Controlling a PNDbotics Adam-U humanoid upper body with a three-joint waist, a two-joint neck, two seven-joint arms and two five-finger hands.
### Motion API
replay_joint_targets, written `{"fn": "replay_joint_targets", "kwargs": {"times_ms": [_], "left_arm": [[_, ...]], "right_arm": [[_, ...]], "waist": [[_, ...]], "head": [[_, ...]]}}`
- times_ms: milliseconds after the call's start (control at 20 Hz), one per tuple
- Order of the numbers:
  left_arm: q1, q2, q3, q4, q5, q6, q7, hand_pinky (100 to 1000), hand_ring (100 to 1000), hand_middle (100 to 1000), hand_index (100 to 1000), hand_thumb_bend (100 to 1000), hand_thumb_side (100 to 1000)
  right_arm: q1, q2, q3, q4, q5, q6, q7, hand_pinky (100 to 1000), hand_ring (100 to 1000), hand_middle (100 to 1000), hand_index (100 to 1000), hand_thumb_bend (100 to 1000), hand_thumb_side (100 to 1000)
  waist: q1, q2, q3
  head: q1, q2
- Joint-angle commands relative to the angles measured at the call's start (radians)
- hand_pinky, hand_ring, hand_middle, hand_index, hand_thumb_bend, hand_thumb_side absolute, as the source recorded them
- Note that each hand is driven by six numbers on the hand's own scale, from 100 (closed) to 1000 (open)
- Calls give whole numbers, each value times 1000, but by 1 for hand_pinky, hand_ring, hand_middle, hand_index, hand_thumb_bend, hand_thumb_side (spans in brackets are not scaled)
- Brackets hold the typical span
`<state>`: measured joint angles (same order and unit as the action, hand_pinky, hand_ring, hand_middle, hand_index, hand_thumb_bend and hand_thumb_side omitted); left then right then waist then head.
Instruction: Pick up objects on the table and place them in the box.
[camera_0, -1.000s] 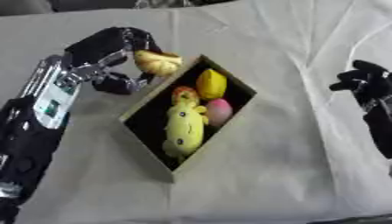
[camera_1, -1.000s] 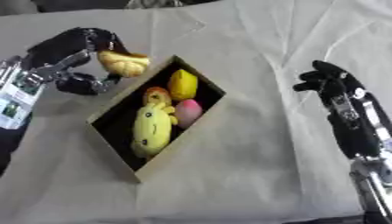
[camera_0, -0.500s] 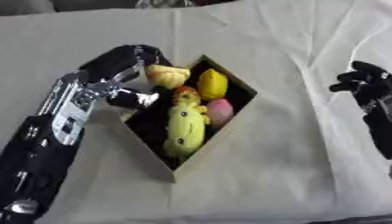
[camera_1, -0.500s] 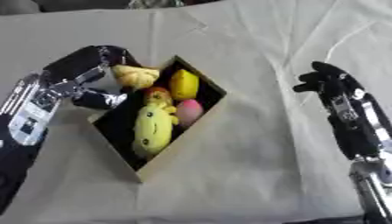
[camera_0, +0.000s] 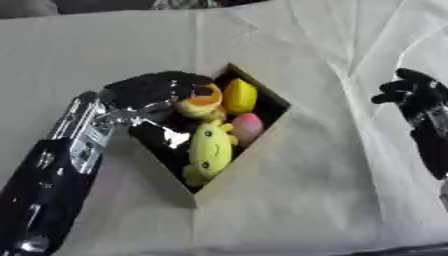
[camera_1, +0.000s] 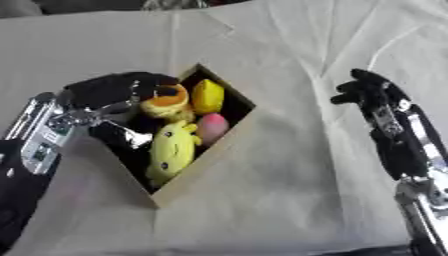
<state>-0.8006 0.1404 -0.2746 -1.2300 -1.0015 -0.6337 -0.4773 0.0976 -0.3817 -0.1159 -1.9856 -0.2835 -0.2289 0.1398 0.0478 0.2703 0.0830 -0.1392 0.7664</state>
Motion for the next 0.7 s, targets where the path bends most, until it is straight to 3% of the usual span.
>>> {"fn": "replay_joint_targets", "kwargs": {"times_ms": [50,300,350,400,450,550,700], "left_arm": [[-10,5,5,-11,16,-52,-76,1000,1000,1000,1000,211,1000],[-15,19,15,-43,85,-39,-93,1000,1000,1000,1000,169,999],[-19,25,18,-58,104,-36,-90,1000,1000,1000,1000,133,971],[-24,34,21,-79,127,-30,-83,1000,1000,1000,1000,100,1000],[-30,46,24,-102,154,-23,-73,1000,1000,1000,1000,101,932],[-42,73,30,-147,213,-6,-57,1000,1000,999,1000,100,881],[-65,110,39,-209,313,20,-66,1000,1000,1000,1000,126,879]], "right_arm": [[-3,-7,0,-14,7,2,0,1000,692,688,862,100,690],[-2,-6,0,-14,7,5,0,1000,693,688,862,100,691],[-1,-6,0,-14,8,5,0,1000,693,687,862,100,691],[-1,-6,0,-14,8,5,0,1000,694,687,861,100,682],[0,-6,0,-14,8,5,0,1000,694,687,861,100,691],[2,-5,1,-14,9,4,-1,1000,695,686,861,100,689],[3,-7,0,-14,7,3,-1,1000,695,686,861,100,689]], "waist": [[7,-28,-2],[8,-30,-3],[7,-31,-3],[7,-31,-4],[7,-32,-4],[7,-33,-5],[7,-35,-6]], "head": [[-3,4],[-4,4],[-4,4],[-4,4],[-4,4],[-4,4],[-4,4]]}}
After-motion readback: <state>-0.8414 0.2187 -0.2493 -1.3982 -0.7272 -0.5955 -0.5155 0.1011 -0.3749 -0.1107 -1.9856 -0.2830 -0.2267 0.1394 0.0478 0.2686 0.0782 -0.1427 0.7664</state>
